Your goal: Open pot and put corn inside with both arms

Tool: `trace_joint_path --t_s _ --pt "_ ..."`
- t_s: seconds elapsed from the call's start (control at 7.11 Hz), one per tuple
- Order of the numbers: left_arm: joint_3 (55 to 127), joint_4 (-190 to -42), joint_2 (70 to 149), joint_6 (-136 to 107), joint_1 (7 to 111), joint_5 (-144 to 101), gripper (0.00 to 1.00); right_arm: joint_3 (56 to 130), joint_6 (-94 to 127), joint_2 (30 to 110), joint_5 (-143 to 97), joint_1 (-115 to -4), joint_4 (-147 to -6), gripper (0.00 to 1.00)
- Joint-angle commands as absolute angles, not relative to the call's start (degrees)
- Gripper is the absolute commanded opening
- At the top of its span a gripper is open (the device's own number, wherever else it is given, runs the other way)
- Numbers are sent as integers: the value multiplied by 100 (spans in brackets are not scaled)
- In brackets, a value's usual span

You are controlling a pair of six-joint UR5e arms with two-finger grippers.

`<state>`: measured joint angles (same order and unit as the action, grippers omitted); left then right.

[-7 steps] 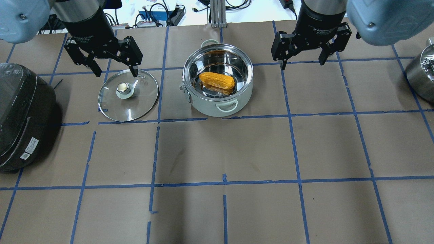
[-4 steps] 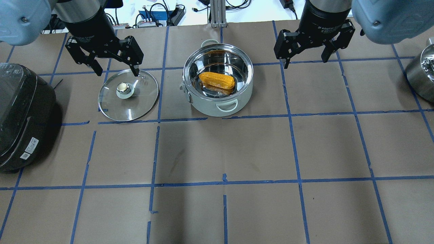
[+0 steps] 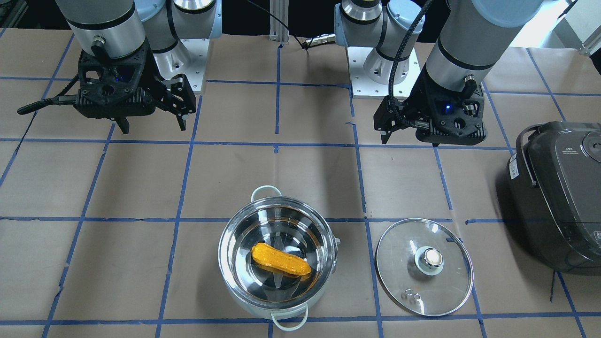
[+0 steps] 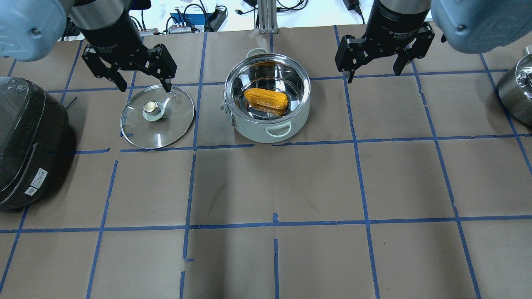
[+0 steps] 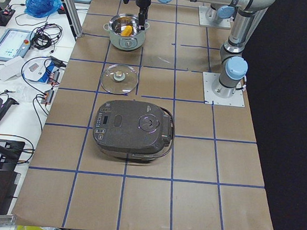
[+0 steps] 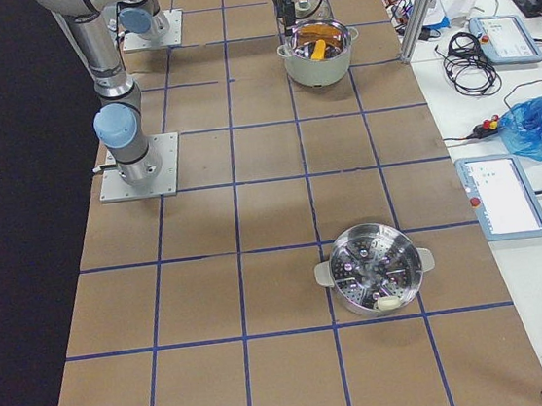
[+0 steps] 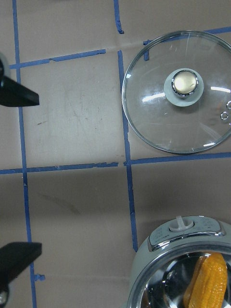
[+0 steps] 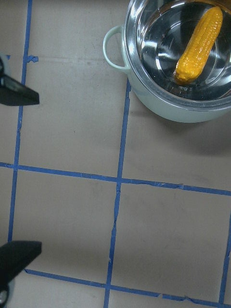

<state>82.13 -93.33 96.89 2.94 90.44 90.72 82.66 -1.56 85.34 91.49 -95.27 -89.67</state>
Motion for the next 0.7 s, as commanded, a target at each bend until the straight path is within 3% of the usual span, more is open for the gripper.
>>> trace_joint_path --t_s 0.0,0.56 --pt "8209 -9299 9677 264 9053 9079 100 8253 -141 8525 9167 -9519 -8965 100" --pt "8174 -9343 9615 220 9079 9071 100 8183 -97 8508 9167 -9527 -8974 100"
